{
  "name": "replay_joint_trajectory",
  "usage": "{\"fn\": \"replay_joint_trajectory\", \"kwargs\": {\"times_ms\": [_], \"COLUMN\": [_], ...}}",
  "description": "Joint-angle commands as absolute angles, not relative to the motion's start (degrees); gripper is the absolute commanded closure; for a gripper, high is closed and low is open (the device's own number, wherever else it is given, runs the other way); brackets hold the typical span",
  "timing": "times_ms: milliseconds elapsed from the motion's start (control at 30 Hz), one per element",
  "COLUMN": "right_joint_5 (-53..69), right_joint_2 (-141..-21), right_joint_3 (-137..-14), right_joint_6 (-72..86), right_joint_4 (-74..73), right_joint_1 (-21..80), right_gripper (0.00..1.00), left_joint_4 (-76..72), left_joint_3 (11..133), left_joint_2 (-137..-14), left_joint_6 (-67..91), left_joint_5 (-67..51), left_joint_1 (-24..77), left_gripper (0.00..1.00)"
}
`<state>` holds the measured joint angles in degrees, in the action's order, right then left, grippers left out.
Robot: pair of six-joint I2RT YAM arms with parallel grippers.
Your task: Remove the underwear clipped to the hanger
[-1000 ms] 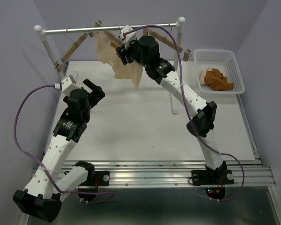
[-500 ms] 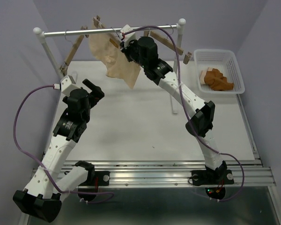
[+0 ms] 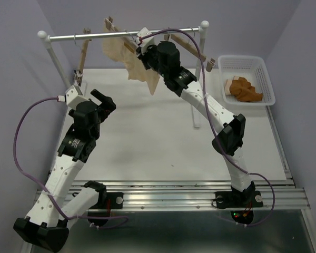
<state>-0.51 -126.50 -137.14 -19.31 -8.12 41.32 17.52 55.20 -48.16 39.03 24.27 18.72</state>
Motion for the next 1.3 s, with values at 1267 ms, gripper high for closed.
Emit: {"fn": "replay_joint_trajectory", "kwargs": {"times_ms": [1267], "right_joint_5": [13.4], "right_joint_2": [-77.1], "right_joint_3": [-66.6], "right_joint_6": [-44.6], "right_joint_4": [19.7], "right_joint_1": [42.4], "right_gripper": [0.99], "left_joint_4": [13.8], "left_joint_3": [59.6], "left_joint_2": [-47.9], "left_joint_6": [47.3], "left_joint_5": [4.0], "left_joint_1": [18.6], "left_gripper": [0.01]}}
